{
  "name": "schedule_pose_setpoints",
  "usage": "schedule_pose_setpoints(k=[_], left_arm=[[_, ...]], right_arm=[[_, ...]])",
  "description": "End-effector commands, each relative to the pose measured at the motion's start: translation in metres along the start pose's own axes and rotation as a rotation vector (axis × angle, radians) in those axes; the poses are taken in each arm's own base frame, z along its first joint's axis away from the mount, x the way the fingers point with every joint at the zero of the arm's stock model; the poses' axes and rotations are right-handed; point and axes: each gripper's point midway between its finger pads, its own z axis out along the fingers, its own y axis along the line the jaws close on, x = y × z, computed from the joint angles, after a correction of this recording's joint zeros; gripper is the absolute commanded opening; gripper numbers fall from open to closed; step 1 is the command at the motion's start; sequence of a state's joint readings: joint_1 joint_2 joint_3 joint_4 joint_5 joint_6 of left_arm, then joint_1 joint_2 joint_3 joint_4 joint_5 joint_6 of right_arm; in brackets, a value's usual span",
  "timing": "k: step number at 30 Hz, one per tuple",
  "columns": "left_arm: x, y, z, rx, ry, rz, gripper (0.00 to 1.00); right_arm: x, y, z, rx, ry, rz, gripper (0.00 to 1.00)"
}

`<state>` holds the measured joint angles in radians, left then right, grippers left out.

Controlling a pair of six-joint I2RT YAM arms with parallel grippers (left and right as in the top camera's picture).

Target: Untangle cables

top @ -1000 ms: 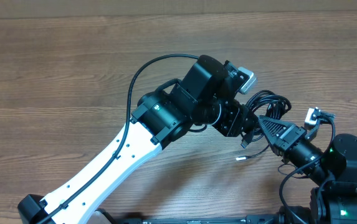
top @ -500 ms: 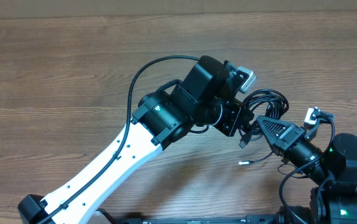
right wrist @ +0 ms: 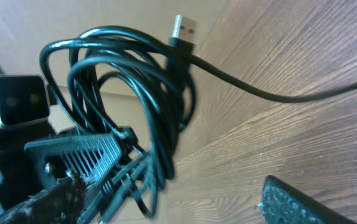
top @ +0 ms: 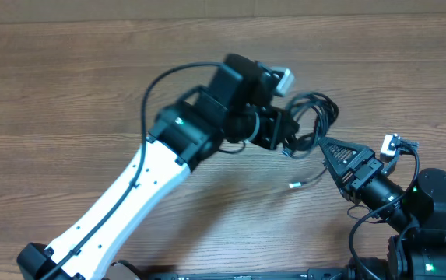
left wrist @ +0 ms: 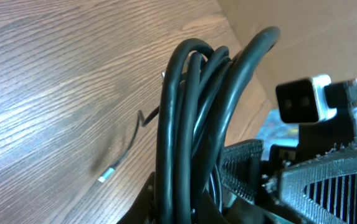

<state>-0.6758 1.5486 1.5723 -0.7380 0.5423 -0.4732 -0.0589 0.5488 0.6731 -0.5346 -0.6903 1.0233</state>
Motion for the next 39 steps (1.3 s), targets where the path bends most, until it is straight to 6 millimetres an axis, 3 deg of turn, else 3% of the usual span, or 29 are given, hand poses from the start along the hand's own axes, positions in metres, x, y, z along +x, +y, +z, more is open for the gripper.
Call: schedule_pose_setpoints(k=[1, 9, 16, 26, 39], left_arm=[[-0.003, -0.008, -0.012, 0.125, 0.034, -0.050, 0.04], [-0.007, -0.013, -0.030, 0.260, 0.064, -0.079, 0.04], [-0.003, -0.028, -0.047, 0.410, 0.103, -0.040, 0.04], [-0.014, -0.018, -0.067, 0.466, 0.077, -0.054, 0.04], [-0.005, -0.026, -0.048, 0.484, 0.130, -0.050, 0.04]], right_arm=[[-0.005, 0.007, -0.003, -0.010, -0.028, -0.019, 0.92], [-0.007, 0.009, -0.003, -0.018, -0.042, -0.039, 0.93], [-0.010, 0.016, -0.004, -0.037, -0.056, -0.206, 0.93], [-0.010, 0.016, -0.004, -0.037, -0.056, -0.220, 0.93], [-0.007, 0.024, -0.004, -0.074, -0.040, -0.345, 0.93]])
